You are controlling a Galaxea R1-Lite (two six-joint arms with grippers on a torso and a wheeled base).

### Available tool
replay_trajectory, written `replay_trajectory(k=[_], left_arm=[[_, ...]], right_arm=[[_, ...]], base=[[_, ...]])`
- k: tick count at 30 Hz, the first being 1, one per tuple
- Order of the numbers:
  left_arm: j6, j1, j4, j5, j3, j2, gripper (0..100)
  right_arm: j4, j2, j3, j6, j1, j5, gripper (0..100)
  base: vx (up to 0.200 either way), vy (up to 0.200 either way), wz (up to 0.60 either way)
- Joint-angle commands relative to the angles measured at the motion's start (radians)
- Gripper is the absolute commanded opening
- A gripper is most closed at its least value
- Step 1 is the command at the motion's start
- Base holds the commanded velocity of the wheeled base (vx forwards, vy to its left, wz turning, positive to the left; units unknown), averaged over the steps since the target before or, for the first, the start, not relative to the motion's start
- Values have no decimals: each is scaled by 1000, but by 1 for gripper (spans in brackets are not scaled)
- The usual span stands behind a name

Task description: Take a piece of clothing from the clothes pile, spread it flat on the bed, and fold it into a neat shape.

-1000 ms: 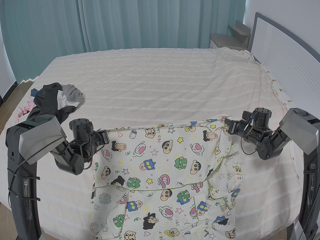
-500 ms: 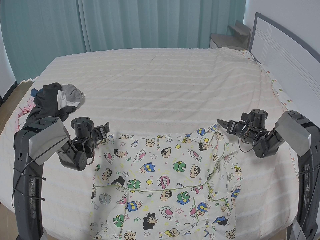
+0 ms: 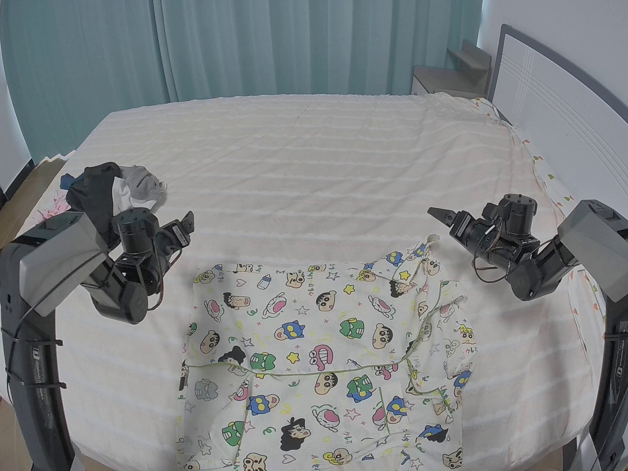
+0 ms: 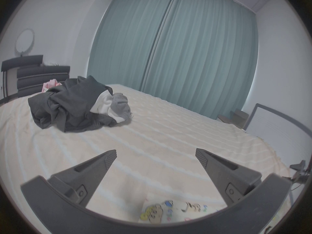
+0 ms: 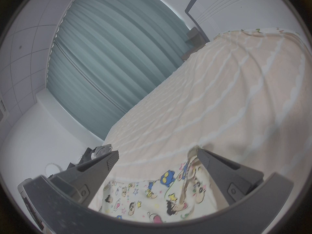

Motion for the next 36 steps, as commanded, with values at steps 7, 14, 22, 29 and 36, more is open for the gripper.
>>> replay_trajectory(k=[7,14,22,29,36], left_arm=[[-190,73,-5,-282,560,-530,100],[-255,59,-2,-296,826,-803,100],[-252,40,-3,-296,873,-878,100],[-252,40,-3,-296,875,-877,100],[-252,40,-3,-294,875,-875,100]], right_arm=[[81,-97,160,28,134,29,100],[135,-26,143,28,172,18,100],[231,26,60,22,192,-28,100],[305,92,-52,17,192,-92,100],[342,144,-141,9,195,-158,100]], base=[[0,0,0],[0,0,0],[0,0,0],[0,0,0],[0,0,0]])
